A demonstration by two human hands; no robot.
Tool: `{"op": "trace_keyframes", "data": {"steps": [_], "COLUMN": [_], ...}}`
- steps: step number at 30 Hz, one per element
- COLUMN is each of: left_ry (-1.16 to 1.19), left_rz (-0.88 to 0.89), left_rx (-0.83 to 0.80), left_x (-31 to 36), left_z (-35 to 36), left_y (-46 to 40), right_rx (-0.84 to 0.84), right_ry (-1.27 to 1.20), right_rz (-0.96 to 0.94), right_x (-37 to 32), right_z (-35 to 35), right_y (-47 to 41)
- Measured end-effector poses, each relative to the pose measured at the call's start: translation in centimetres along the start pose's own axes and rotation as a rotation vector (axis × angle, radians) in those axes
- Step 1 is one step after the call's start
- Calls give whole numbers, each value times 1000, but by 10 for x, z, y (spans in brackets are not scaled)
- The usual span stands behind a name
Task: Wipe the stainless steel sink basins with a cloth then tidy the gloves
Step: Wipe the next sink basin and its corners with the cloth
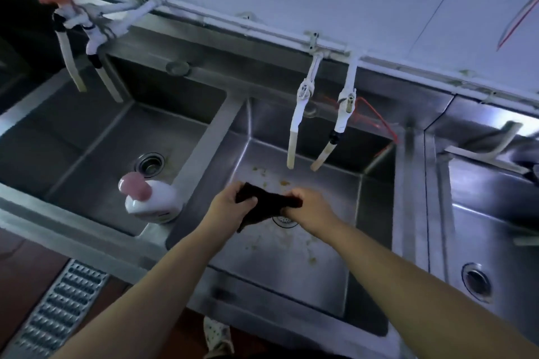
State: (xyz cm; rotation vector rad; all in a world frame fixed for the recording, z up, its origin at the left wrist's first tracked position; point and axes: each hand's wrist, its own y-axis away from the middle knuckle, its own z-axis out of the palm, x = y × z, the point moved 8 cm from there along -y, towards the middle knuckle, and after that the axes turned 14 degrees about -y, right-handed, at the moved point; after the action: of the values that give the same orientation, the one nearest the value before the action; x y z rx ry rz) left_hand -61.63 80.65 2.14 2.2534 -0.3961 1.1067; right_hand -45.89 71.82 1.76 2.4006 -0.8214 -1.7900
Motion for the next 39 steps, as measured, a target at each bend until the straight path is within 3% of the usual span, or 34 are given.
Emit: {"op": "trace_keyframes", "data": {"steps": [6,13,19,24,27,30,33,36,39], "left_ry": [-402,-673,-796,-779,-875,-1024,-1196,-1372,-1524], "left_rz": [48,192,289,308,399,500,720,966,1095], "left_rx": [-244,-626,-728,-555,-510,-556,-684,-837,-860], "left_x": [-46,-68,-80,-72,-73,-89,-112,-136,-161], "left_z": [16,132,227,262,272,288,318,357,382], "left_y": [-42,-46,-55,-92,-102,-99,-90,-80,-76], "right_rx": [93,231,224,299,253,186,105,92,97], "right_ry": [259,172,224,282,371,607,856,995,1020], "right_rz": [104,489,617,478,335,74,-83,-107,-69], "right_x": [46,144,211,224,209,178,163,168,180], "right_z": [30,10,-14,-42,-58,-82,-111,-146,-170], "right_y": [4,64,87,77,62,42,15,-17,-36]}}
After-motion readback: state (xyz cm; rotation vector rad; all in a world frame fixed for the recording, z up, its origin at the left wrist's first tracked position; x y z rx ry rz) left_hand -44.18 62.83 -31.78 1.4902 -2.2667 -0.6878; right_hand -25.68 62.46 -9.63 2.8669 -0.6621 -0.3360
